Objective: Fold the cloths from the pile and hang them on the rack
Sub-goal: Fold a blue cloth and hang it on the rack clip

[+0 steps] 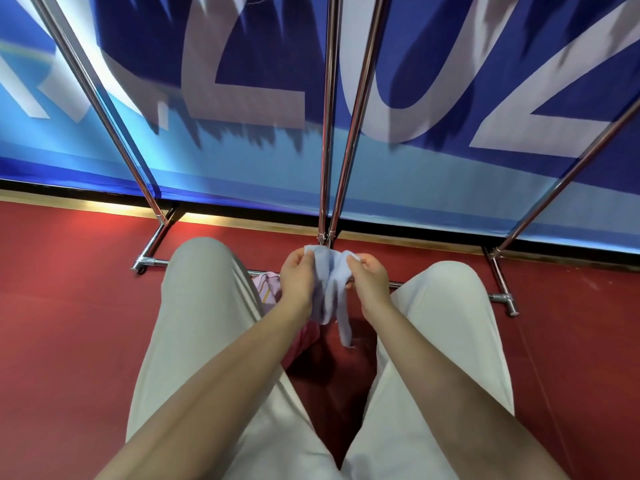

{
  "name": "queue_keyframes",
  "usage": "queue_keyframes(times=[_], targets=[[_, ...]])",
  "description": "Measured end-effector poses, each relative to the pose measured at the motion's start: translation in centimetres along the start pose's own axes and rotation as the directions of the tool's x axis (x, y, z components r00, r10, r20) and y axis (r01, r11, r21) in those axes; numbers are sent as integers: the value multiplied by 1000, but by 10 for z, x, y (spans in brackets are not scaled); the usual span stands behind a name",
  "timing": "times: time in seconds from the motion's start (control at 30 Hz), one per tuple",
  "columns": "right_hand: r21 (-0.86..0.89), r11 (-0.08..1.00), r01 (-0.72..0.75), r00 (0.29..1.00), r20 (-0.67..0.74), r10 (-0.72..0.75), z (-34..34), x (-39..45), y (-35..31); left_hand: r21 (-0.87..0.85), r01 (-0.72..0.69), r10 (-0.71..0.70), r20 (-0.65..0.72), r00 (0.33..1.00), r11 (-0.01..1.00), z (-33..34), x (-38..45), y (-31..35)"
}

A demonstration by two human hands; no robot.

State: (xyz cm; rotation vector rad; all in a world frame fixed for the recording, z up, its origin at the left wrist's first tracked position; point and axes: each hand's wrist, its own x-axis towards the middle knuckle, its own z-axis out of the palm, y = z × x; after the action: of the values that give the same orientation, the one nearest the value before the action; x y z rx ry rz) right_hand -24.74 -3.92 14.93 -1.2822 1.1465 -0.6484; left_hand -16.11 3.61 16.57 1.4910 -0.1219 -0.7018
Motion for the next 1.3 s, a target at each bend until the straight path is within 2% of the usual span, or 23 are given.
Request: queue_keyframes(times=[0.2,0.43,0.6,0.7,0.9,1.03,1.13,1.3], targets=[[68,997,42,999,6,-42,15,-4,-10,-129,11,-5,47,999,992,17,-8,-1],[-14,981,192,979,-61,-193,22,-8,-15,-154,35,-27,51,998,987,25,-4,-2],[-21,971,238,969,79,-235,22,-11,-20,-193,103,-97,41,994,976,27,1,2],[-197,915,351,934,147,-327,15,-6,-21,-149,106,-96,73,993,983,27,5,2],[-319,842,434,893,26,-450,2,10,-16,-102,75,-64,107,992,992,35,-1,8],[-314,832,458,879,21,-476,-3,12,-15,-56,69,-64,87,994,996,33,3,9],[-277,844,458,882,28,-470,-9,8,-15,63,40,-49,142,989,997,30,5,7],[-318,793,520,848,74,-525,-15,4,-10,75,149,-159,158,975,986,24,5,3]])
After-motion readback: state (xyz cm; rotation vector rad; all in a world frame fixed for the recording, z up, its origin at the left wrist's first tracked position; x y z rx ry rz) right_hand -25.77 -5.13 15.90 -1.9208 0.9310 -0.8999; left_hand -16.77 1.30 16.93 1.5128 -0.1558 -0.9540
